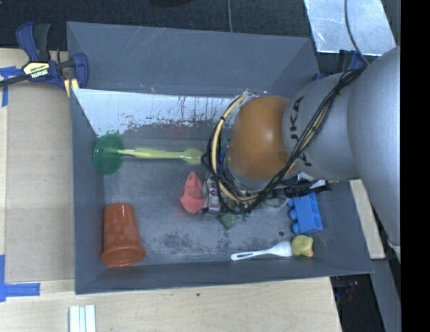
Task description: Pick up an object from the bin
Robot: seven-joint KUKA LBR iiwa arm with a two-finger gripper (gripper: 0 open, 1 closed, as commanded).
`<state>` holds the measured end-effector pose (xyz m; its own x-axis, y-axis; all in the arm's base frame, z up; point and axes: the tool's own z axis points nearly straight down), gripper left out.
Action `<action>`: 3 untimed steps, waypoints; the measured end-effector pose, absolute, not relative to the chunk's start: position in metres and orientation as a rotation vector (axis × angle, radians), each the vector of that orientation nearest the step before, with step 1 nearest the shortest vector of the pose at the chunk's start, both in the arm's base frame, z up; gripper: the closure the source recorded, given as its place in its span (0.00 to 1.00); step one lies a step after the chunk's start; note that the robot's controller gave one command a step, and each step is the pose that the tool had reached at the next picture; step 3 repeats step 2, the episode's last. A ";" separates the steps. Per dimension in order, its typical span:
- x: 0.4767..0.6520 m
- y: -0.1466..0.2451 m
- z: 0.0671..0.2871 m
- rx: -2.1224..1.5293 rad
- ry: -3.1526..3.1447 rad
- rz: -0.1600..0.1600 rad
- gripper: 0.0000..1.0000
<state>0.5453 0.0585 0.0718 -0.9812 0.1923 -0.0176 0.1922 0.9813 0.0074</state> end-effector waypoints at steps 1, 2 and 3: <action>0.531 0.061 0.131 0.315 3.116 0.006 1.00; 0.519 0.059 0.208 0.292 3.120 0.005 1.00; 0.519 0.059 0.208 0.292 3.120 0.005 1.00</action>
Offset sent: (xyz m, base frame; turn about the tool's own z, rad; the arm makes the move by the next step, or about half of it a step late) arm -0.0370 -0.0009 0.1956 -0.0238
